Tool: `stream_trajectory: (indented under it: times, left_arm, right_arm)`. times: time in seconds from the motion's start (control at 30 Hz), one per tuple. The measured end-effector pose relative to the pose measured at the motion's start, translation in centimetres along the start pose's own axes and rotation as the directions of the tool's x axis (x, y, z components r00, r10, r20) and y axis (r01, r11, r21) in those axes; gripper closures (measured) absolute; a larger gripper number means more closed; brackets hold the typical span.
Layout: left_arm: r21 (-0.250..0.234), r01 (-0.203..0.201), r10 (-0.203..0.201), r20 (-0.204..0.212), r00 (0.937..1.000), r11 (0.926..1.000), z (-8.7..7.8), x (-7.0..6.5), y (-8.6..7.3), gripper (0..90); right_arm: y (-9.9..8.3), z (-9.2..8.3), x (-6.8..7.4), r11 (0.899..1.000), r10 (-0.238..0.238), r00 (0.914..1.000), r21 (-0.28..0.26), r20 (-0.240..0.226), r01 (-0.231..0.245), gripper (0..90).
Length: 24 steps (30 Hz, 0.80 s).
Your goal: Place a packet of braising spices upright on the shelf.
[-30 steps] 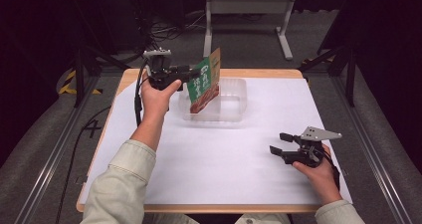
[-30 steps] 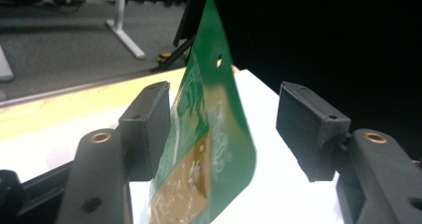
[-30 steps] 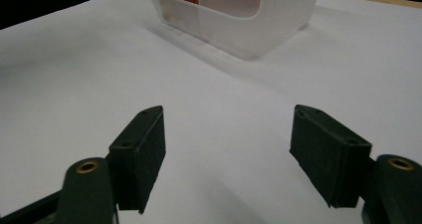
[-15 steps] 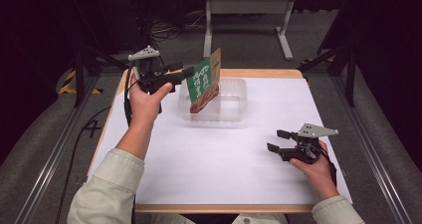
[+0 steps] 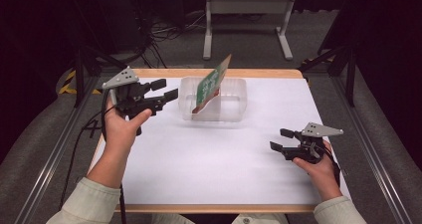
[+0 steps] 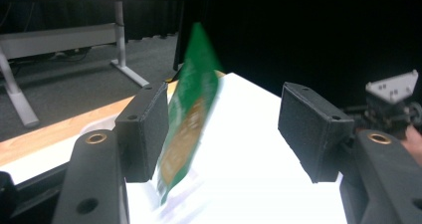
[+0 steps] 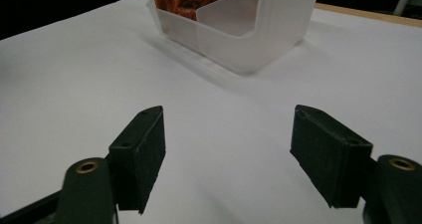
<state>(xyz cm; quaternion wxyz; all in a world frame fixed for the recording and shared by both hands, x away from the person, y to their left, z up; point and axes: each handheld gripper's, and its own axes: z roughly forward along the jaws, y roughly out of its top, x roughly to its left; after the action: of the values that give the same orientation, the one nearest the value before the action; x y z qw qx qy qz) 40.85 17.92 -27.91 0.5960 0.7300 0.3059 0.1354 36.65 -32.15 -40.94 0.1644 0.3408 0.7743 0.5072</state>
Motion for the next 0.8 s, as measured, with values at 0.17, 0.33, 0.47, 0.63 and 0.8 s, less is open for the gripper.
stream_trajectory:
  times: [0.17, 0.33, 0.47, 0.63, 0.8]
  left_arm:
    - [0.002, -0.006, 0.006, -0.003, 1.0000, 1.0000, -1.5, -0.3, -1.6, 37.4]
    - [0.008, -0.040, 0.040, -0.022, 0.9990, 0.9992, -3.1, -0.8, -3.7, 36.4]
    - [0.000, -0.063, 0.063, -0.024, 0.9977, 0.9980, -4.2, -0.8, -5.7, 35.8]
    - [0.015, -0.082, 0.082, -0.034, 0.9960, 0.9965, -5.1, -0.5, -7.8, 34.9]
    - [0.018, -0.063, 0.063, -0.033, 0.9974, 0.9979, -5.8, -0.2, -9.4, 33.9]
  right_arm:
    - [0.1, -0.4, -0.1, 1.000, 0.004, 1.0000, -0.009, 0.008, -0.004, 29.8]
    - [0.2, -0.6, -0.1, 1.000, 0.003, 1.0000, -0.015, 0.007, -0.003, 29.5]
    - [0.3, -0.8, -0.2, 1.000, -0.005, 1.0000, -0.020, 0.003, 0.005, 28.9]
    - [0.5, -1.0, -0.2, 1.000, -0.009, 0.9999, -0.025, -0.006, 0.009, 28.1]
    - [0.5, -1.2, -0.2, 0.999, -0.023, 0.9995, -0.033, -0.021, 0.022, 26.1]
